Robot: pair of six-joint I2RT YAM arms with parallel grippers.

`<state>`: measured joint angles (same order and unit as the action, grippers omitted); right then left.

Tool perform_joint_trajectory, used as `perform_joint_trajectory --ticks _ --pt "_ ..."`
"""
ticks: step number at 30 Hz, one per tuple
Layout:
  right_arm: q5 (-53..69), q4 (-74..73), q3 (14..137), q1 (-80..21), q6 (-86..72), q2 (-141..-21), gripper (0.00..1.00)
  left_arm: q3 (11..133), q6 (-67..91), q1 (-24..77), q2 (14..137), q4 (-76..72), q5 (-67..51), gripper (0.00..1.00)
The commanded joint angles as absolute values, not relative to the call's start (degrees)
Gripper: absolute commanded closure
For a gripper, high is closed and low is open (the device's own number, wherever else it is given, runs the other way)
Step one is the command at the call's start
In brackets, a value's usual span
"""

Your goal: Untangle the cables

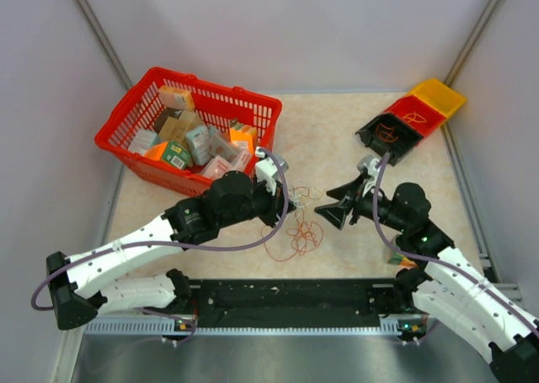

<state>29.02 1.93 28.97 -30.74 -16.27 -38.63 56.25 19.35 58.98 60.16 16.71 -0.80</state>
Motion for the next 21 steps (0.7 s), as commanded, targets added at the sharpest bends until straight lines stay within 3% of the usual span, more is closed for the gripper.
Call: perform_joint_trajectory --ticks 1,8,21 --pt "31.4 15.6 27.3 -31.6 -13.0 -37.3 0.30 58.0 19.2 59.0 58.4 14.1 -3.7 1.00" --pt "34.3 20.1 28.4 -32.0 -15.5 -39.7 0.42 58.0 18.9 59.0 58.6 13.9 -4.8 1.00" --pt "35.7 23.0 27.9 -33.1 -19.2 -39.6 0.38 57.9 18.8 59.0 58.1 14.3 -4.3 1.00"
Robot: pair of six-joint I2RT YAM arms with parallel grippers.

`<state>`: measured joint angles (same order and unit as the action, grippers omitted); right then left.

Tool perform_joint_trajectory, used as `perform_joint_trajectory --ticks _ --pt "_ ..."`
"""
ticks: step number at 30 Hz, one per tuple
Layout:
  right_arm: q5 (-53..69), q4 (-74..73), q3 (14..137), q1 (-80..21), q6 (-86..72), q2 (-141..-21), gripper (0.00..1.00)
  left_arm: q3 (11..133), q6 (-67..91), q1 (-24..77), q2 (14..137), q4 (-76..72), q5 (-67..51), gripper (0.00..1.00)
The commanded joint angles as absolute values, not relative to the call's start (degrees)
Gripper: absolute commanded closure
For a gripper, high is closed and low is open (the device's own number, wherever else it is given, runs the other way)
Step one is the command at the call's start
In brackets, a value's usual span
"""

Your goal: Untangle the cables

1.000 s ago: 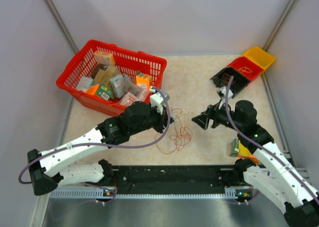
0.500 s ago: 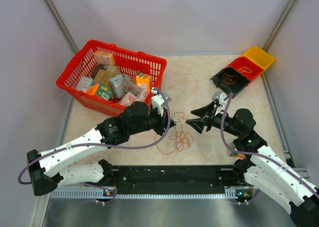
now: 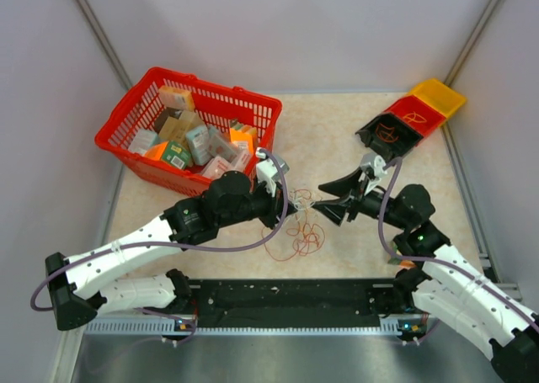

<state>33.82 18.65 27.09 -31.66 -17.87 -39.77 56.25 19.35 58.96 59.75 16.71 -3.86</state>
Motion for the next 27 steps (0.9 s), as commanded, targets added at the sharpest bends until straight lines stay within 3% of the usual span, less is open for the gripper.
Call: perform_joint_trajectory --ticks 1,4,7,10,15,16,18,19,24,27 --pt "35.4 22.9 27.9 -33.4 -19.2 -39.8 0.38 57.9 18.9 59.0 58.1 14.4 -4.4 1.00" --pt "32.6 21.6 27.9 -33.9 -18.7 -39.7 0.43 57.7 19.3 58.9 57.9 14.3 -4.7 1.00" --pt "30.1 20.0 28.6 -33.9 -18.6 -40.0 0.68 57.7 19.4 59.0 57.9 14.3 -4.7 1.00" --pt "25.5 17.7 28.9 -33.9 -18.6 -38.9 1.00 57.8 19.2 58.9 57.7 14.9 -3.7 0.99" --pt "-9.7 2.2 29.5 -33.9 -22.3 -31.1 1.00 56.2 18.2 59.0 56.2 17.0 2.0 0.76" --pt "-17.8 0.1 29.3 -33.9 -24.8 -28.9 1.00 55.6 17.9 58.9 55.8 17.1 2.4 0.77" --pt "-26.9 -4.4 29.1 -33.8 -27.1 -23.6 1.00 54.5 17.5 59.0 55.4 17.3 3.0 0.98" --pt "-28.9 -5.6 29.5 -33.8 -27.1 -21.8 1.00 54.1 17.5 58.9 55.2 17.4 3.3 1.00" --pt "-42.0 -16.3 37.1 -33.9 -27.5 -21.0 1.00 53.1 17.2 58.9 54.0 17.9 4.9 1.00" --pt "-38.6 -16.9 40.0 -33.8 -24.9 -21.6 1.00 52.3 17.1 59.0 53.3 16.8 4.8 1.00"
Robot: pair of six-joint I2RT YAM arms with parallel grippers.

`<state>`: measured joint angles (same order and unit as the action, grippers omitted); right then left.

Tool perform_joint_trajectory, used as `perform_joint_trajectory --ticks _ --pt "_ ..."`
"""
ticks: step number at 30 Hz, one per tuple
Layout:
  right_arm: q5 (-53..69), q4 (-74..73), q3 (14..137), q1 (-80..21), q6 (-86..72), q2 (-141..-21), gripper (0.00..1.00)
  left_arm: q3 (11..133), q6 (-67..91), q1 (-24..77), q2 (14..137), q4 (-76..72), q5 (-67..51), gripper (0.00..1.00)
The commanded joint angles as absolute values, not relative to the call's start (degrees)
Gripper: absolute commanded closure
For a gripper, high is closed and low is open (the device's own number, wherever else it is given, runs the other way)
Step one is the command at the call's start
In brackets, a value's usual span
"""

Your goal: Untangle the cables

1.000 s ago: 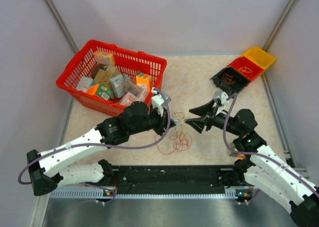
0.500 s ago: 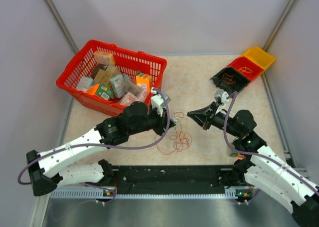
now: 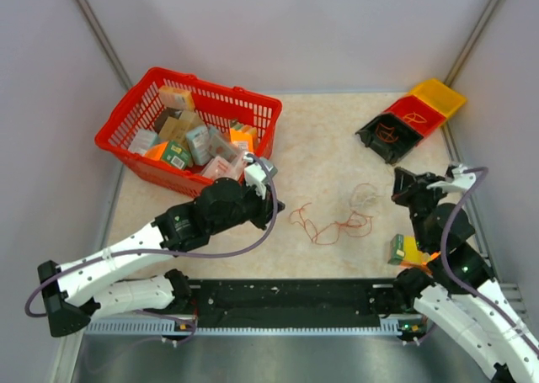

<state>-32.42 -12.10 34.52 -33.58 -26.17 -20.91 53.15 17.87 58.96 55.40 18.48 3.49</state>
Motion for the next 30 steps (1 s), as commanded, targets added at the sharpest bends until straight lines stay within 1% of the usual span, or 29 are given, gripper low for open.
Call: perform_joint_trajectory --ticks 1,2,3,5,6,7,8,10,11,15,16,20,22,23,24,25,27,30 --pt "-34.7 -16.1 41.0 -33.8 -23.4 -22.1 1.00 52.3 17.0 59.0 53.3 16.4 3.6 1.00" --pt "-29.5 -15.5 42.6 -33.8 -22.6 -23.5 1.00 52.4 17.0 58.9 53.7 15.7 2.3 0.95" --pt "-25.1 -15.0 43.8 -33.9 -21.9 -24.7 1.00 52.4 17.3 59.0 54.0 15.1 0.5 0.86" --pt "-17.1 -15.2 47.2 -33.8 -21.6 -27.4 1.00 51.4 18.7 59.1 55.2 12.1 -4.0 0.64" --pt "-14.2 -16.2 49.1 -33.8 -22.2 -28.9 1.00 50.8 19.4 59.0 56.0 9.3 -5.8 0.56" --pt "-13.0 -17.1 51.4 -33.8 -23.3 -30.3 1.00 50.5 20.1 58.9 56.9 7.4 -7.1 0.49" --pt "-12.0 -18.4 53.3 -33.9 -24.3 -31.8 1.00 50.5 20.8 59.0 57.9 6.1 -8.1 0.40" --pt "-8.1 -21.0 57.8 -33.9 -25.7 -34.2 1.00 50.0 21.0 59.0 60.2 2.3 -11.3 0.30" --pt "-6.7 -21.4 59.2 -33.8 -26.4 -35.1 1.00 50.2 21.4 59.1 61.7 0.8 -12.0 0.28" --pt "-0.6 -21.4 64.2 -33.9 -30.4 -36.7 1.00 51.5 23.0 58.9 67.6 -4.4 -13.9 0.26" --pt "1.5 -21.4 65.5 -33.8 -31.1 -37.3 1.00 52.4 23.0 59.0 68.8 -4.9 -14.1 0.19" --pt "9.2 -20.9 69.7 -33.8 -33.4 -39.2 1.00 56.0 22.3 59.0 72.9 -4.2 -9.7 0.17" --pt "11.8 -20.4 71.2 -34.0 -34.6 -39.8 1.00 56.3 21.2 58.8 74.4 -5.8 -7.6 0.13" --pt "12.9 -20.0 71.7 -33.8 -35.2 -40.3 1.00 56.4 21.0 58.6 75.8 -6.6 -6.8 0.09" --pt "14.2 -19.3 72.5 -33.8 -36.2 -40.9 1.00 56.9 21.1 58.3 77.3 -6.4 -5.5 0.09" --pt "15.5 -18.2 72.9 -33.8 -37.1 -41.0 1.00 57.5 21.3 57.7 79.3 -5.9 -4.7 0.12" --pt "17.3 -16.1 74.3 -33.8 -38.8 -41.7 1.00 58.5 23.6 56.5 82.5 -2.9 -1.7 0.21" --pt "19.7 -15.7 79.7 -33.8 -39.6 -43.4 1.00 56.2 26.4 53.7 85.3 -3.7 -1.6 0.35"
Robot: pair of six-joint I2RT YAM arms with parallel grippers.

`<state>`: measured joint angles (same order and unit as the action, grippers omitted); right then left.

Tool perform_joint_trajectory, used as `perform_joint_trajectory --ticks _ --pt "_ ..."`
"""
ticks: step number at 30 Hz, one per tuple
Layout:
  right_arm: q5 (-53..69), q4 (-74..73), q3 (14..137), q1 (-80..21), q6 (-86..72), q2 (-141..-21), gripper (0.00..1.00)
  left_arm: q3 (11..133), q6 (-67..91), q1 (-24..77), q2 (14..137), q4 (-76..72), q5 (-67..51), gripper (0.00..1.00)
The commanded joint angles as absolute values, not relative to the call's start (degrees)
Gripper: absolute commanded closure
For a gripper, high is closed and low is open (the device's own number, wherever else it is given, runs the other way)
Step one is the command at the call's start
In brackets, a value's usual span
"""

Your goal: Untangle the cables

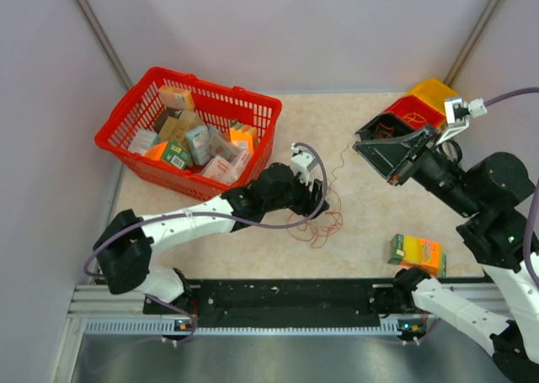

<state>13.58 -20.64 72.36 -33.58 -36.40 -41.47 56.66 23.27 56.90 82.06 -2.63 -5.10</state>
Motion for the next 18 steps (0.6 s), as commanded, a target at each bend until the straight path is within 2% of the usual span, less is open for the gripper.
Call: perform_joint_trajectory --ticks 1,4,9,15,18 --pt "20.2 -15.8 81.6 -33.8 -39.6 -43.9 1.00 55.1 27.0 52.7 86.0 -4.0 -2.2 0.39" --pt "20.4 -16.0 88.1 -33.9 -39.1 -44.8 1.00 52.7 27.6 51.1 86.7 -5.3 -3.5 0.51" --pt "16.8 -17.0 96.4 -33.9 -33.6 -45.4 1.00 49.7 26.7 50.8 85.3 -5.9 -5.0 0.63" --pt "3.9 -24.0 101.0 -33.8 -24.7 -46.2 1.00 46.5 25.7 50.8 82.6 -5.3 -4.4 0.74" --pt "-1.7 -24.1 105.5 -33.8 -20.3 -46.8 1.00 45.3 25.5 50.8 82.7 -4.4 -3.6 0.97"
